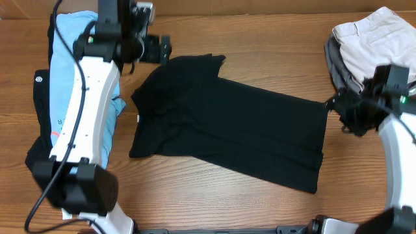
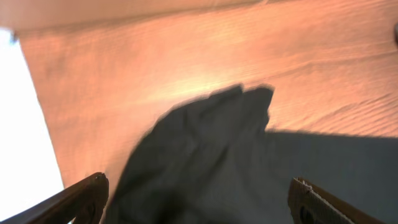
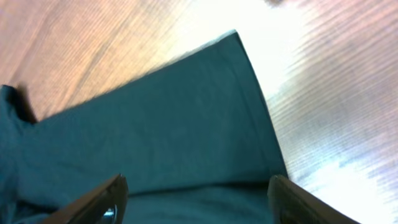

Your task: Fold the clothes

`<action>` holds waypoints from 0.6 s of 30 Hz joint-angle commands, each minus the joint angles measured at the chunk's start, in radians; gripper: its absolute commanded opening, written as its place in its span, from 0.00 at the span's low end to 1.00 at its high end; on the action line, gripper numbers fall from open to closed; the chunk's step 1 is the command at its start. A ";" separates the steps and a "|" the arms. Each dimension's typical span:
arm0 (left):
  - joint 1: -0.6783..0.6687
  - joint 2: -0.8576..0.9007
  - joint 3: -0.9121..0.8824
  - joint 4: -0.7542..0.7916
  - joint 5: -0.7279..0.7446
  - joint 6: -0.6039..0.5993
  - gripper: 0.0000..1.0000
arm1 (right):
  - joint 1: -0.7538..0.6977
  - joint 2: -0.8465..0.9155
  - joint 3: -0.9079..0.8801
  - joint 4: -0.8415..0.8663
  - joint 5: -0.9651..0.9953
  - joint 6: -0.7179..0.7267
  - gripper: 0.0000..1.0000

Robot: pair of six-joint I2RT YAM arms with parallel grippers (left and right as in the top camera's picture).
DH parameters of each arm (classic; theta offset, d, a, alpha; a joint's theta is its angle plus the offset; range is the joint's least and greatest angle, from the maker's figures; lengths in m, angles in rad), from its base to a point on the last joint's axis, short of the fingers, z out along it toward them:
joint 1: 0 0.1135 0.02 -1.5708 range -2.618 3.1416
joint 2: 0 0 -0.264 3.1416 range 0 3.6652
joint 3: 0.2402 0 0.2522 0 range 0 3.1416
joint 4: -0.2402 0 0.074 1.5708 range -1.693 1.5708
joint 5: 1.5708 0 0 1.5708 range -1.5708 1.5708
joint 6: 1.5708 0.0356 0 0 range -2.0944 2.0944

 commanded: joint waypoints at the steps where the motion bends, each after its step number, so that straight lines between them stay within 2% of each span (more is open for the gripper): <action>1: -0.050 0.180 0.211 -0.056 0.028 0.087 0.94 | 0.005 0.141 0.165 -0.048 -0.034 -0.116 0.77; 4: -0.075 0.329 0.385 -0.080 0.015 0.098 0.94 | 0.005 0.249 0.274 -0.090 -0.032 -0.145 0.78; 9: -0.088 0.539 0.544 -0.057 -0.009 0.096 0.93 | 0.005 0.327 0.298 -0.069 -0.030 -0.145 0.78; 14: -0.092 0.695 0.569 -0.005 -0.021 0.096 0.92 | 0.005 0.334 0.298 -0.062 -0.014 -0.172 0.78; 18: -0.106 0.753 0.569 0.013 -0.108 0.097 0.92 | 0.005 0.334 0.298 -0.062 -0.014 -0.172 0.78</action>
